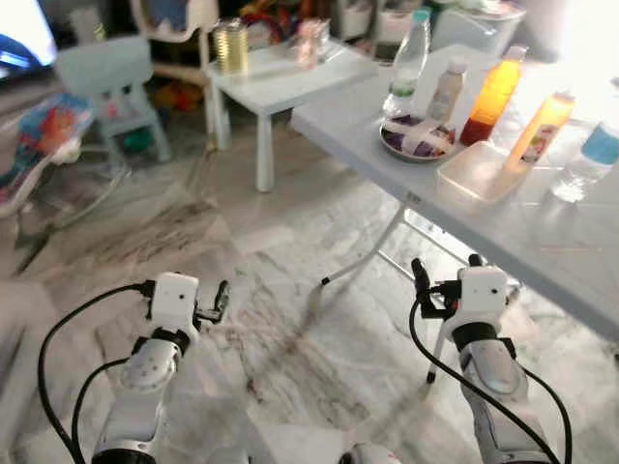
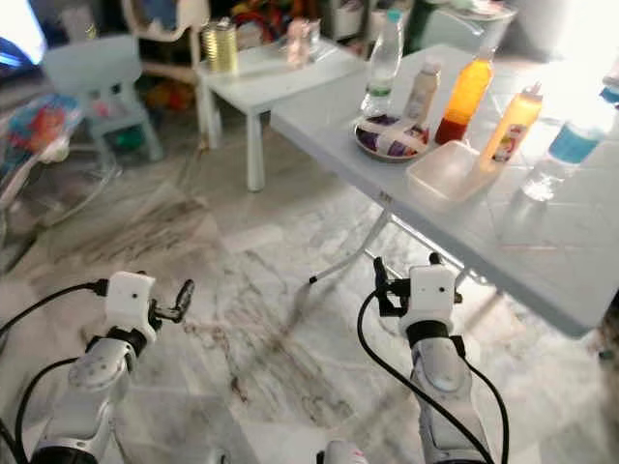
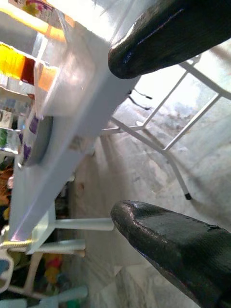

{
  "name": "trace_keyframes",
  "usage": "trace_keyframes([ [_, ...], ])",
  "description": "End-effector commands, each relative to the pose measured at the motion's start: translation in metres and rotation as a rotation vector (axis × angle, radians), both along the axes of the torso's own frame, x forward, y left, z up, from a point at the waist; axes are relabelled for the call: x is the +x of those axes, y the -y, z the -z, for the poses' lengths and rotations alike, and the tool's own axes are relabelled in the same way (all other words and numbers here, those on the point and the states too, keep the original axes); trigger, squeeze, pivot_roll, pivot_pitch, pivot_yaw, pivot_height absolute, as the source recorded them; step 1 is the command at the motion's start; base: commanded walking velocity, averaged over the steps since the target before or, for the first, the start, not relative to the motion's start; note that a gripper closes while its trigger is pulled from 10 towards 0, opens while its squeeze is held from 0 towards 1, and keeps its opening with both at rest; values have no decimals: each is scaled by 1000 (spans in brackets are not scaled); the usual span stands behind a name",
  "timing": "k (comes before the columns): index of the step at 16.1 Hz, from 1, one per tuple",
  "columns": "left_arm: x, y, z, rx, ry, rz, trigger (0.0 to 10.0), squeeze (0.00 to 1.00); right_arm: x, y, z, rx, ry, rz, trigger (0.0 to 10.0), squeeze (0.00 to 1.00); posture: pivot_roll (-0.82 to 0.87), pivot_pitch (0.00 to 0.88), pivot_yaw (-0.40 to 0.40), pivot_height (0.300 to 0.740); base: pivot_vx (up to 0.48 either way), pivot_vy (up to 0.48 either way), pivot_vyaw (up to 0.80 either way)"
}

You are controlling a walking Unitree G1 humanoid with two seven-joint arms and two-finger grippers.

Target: Restocking fridge

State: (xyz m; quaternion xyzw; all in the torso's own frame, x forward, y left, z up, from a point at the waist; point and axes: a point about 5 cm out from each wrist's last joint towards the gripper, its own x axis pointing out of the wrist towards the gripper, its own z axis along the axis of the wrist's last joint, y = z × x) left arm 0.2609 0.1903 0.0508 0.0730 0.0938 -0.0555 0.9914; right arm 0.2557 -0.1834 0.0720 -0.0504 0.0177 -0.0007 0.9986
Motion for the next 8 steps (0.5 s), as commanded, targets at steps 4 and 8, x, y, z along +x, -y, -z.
trace_keyframes([
  [4,7,3,-10,10,39,12,10000,0,4,-10,-4,12,8,-32,10000,0,18,72,-55,740,0,457,-800],
  [8,5,14,-10,8,49,52,10000,0,5,-7,-5,7,12,-27,10000,0,15,73,-53,740,0,451,-800],
])
